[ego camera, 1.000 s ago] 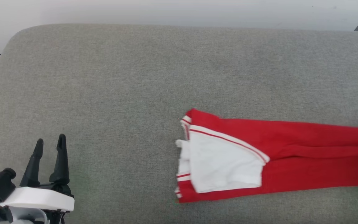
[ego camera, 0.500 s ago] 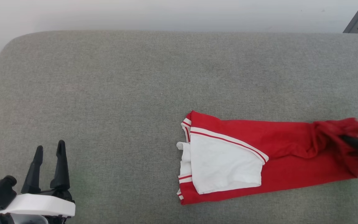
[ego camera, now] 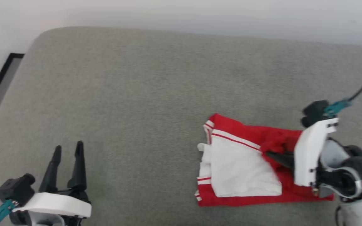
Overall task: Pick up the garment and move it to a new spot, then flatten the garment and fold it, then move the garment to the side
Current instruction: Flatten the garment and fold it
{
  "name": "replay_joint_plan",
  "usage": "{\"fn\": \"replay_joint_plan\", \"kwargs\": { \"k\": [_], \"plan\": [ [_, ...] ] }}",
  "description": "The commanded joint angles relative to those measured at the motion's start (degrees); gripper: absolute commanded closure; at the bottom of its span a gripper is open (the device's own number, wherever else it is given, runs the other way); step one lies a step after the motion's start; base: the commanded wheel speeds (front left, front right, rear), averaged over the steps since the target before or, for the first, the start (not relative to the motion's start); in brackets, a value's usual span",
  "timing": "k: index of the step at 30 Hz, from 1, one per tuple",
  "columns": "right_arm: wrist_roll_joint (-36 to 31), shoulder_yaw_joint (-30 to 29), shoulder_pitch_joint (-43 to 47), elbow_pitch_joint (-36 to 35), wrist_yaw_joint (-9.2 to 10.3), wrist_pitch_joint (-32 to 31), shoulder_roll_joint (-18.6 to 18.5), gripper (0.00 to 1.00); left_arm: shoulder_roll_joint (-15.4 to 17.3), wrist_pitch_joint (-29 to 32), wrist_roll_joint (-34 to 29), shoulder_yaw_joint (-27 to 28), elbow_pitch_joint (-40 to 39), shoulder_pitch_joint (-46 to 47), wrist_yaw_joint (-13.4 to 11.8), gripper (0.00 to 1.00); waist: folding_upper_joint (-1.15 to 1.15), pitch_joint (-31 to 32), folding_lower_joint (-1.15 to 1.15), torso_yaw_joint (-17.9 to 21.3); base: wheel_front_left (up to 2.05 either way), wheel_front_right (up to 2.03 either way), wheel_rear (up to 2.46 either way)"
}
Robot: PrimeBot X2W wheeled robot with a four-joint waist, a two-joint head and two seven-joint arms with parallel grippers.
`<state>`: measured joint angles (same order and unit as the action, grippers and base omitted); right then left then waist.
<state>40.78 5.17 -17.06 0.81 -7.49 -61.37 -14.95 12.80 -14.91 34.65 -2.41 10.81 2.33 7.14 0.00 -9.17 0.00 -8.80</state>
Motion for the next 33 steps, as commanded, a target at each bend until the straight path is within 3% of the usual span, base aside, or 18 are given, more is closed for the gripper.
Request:
{"fn": "replay_joint_plan", "kwargs": {
  "k": [1, 7, 9, 10, 11, 12, 25, 33],
  "plan": [
    [-0.3, 1.2, -0.8, 1.1, 0.00, 0.8, 0.4, 1.00, -0.2, -0.4, -0.2, -0.4, 0.4, 1.0, 0.3, 0.00, 0.00, 0.2, 0.00, -1.7, 0.00, 0.00, 0.00],
    [-0.9, 5.9, -3.6, 7.1, -0.01, 4.4, 2.1, 1.00, -0.6, -0.4, 0.5, -1.8, 1.4, 2.1, 0.3, 0.00, 0.00, 0.5, 0.00, -4.1, 0.00, 0.00, 0.00],
    [-0.8, 7.1, -4.6, 8.8, 0.00, 5.6, 2.2, 0.63, -0.7, -0.4, 0.7, -2.2, 1.5, 2.2, 0.3, 0.00, 0.00, 0.7, 0.00, -4.3, 0.00, 0.00, 0.00],
    [-0.4, 7.9, -4.8, 9.6, 0.00, 5.9, 2.5, 0.55, -0.7, -0.4, 0.8, -2.3, 1.5, 2.2, 0.3, 0.00, 0.00, 0.8, 0.00, -4.4, 0.00, 0.00, 0.00],
    [0.1, 8.6, -5.0, 10.1, 0.00, 6.1, 2.7, 0.11, -0.6, -0.4, 0.9, -2.4, 1.5, 2.1, 0.3, 0.00, 0.00, 1.0, 0.00, -4.5, 0.00, 0.00, 0.00],
    [0.4, 9.2, -5.5, 10.1, 0.00, 6.3, 2.6, 0.00, -0.4, -0.4, 1.0, -2.4, 1.5, 2.0, 0.3, 0.00, 0.00, 1.1, 0.00, -4.4, 0.00, 0.00, 0.00],
    [2.4, 6.3, -5.9, 3.8, 0.00, 9.7, -1.8, 0.00, 0.7, -0.4, 1.5, -0.3, -0.1, -0.4, 0.3, 0.00, 0.00, 2.3, 0.00, 0.0, 0.00, 0.00, 0.00],
    [1.1, 2.4, -3.9, 0.5, 0.00, 18.8, -5.3, 0.00, 1.2, -0.4, 0.7, 2.1, -1.4, -1.9, 0.3, 0.00, 0.00, 3.3, 0.00, 4.7, 0.00, 0.00, 0.00]
  ]
}}
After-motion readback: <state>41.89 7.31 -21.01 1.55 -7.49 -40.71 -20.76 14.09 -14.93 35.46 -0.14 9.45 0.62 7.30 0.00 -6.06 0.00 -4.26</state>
